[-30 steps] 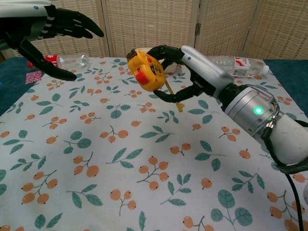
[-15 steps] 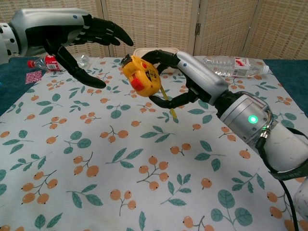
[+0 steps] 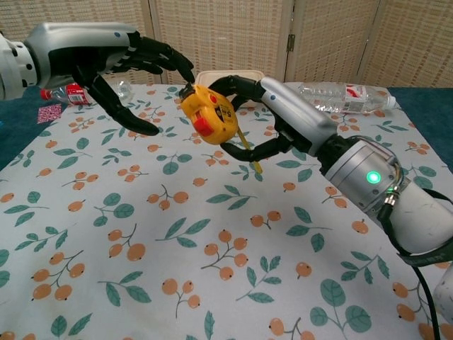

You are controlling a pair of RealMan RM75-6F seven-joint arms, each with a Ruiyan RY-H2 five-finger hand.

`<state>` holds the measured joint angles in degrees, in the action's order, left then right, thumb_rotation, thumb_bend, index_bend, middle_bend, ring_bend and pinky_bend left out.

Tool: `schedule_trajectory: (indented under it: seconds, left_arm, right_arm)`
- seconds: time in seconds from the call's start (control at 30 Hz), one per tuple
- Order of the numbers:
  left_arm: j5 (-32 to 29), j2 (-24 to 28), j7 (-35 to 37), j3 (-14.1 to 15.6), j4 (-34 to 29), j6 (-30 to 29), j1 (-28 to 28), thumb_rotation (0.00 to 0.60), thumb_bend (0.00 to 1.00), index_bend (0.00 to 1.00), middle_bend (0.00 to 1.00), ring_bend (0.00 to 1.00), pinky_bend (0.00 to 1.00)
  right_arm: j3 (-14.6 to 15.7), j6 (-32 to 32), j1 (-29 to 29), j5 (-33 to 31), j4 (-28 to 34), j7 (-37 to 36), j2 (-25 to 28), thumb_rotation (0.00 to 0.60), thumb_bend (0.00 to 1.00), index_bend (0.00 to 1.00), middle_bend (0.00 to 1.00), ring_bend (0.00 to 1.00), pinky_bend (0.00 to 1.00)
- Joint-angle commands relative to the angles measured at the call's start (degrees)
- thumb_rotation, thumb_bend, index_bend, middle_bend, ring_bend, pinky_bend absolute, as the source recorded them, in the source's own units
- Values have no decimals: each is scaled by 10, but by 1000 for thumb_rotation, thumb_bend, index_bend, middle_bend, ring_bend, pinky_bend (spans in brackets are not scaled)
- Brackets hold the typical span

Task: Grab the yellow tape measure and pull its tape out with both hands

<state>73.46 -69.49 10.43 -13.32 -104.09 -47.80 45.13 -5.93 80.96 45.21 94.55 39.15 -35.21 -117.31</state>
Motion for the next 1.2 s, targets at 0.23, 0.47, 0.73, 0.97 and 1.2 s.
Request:
schedule_trajectory:
  seconds: [0.23,0.47,0.73,0.97,1.2]
  left_arm:
    - [-7,-2,-5,4,1,7,8,600,191,338,109,70,0]
    - [-16,-6,-12,5,4,7,13,600,190,380,109,71,0]
    - [-29,-17,-30,5,12,-8,13,600,191,453,108,88,0]
    - [-39,-19,-42,5,18,-18,11,600,191,506,131,108,0]
    - [-48,-28,-47,6,29,-24,9,600,192,555,157,128,0]
  right_arm:
    - [2,1,1,0,-9,-1,-2,600,387,581,484,341,126]
    - [3,1,1,-1,-19,-3,-5,600,387,580,484,341,125]
    - [3,-2,1,-4,-31,-9,-8,600,387,580,484,339,119]
    - [2,-4,2,-8,-41,-13,-9,600,387,580,484,338,118]
    - [2,-6,3,-9,-49,-14,-10,600,387,581,484,337,116]
